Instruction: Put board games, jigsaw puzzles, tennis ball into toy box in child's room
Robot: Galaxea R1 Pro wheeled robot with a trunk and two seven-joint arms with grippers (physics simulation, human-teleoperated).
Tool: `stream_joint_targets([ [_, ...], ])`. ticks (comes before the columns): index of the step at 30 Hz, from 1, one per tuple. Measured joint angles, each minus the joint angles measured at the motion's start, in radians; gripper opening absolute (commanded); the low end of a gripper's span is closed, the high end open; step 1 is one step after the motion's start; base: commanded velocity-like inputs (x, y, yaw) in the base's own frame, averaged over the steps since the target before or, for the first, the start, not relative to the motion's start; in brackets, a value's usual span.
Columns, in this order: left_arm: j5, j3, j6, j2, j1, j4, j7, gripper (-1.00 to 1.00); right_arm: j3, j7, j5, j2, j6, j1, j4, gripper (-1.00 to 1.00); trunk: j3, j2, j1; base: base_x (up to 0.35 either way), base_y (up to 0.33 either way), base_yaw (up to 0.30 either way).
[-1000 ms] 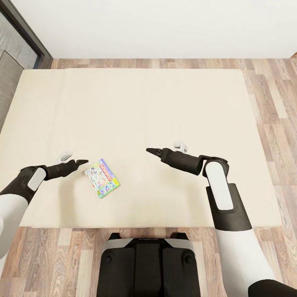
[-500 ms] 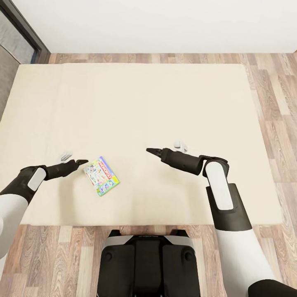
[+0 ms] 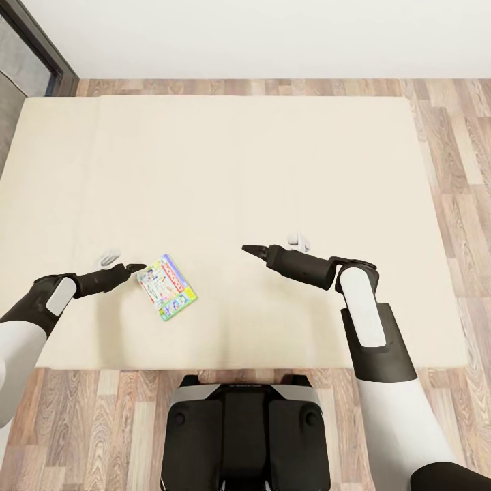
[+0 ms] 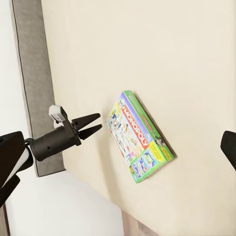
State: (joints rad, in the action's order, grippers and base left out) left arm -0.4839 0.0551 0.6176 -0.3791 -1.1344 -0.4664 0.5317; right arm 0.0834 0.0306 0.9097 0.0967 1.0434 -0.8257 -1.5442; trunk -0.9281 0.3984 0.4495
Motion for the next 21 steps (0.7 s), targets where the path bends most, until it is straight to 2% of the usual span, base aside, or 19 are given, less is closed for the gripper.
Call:
stream_joint_targets([
  [11, -0.001, 0.000, 0.000, 0.001, 0.000, 0.000, 0.003, 1.00, 0.000, 0.000, -0.001, 0.001, 0.000, 0.000, 0.000, 1.00, -0.018, 0.000, 0.000, 0.000, -0.004, 0.000],
  [21, -0.001, 0.000, -0.001, 0.002, 0.000, 0.000, 0.005, 1.00, 0.000, 0.000, -0.002, 0.001, 0.000, 0.000, 0.000, 1.00, -0.035, 0.000, 0.000, 0.042, -0.105, 0.000],
])
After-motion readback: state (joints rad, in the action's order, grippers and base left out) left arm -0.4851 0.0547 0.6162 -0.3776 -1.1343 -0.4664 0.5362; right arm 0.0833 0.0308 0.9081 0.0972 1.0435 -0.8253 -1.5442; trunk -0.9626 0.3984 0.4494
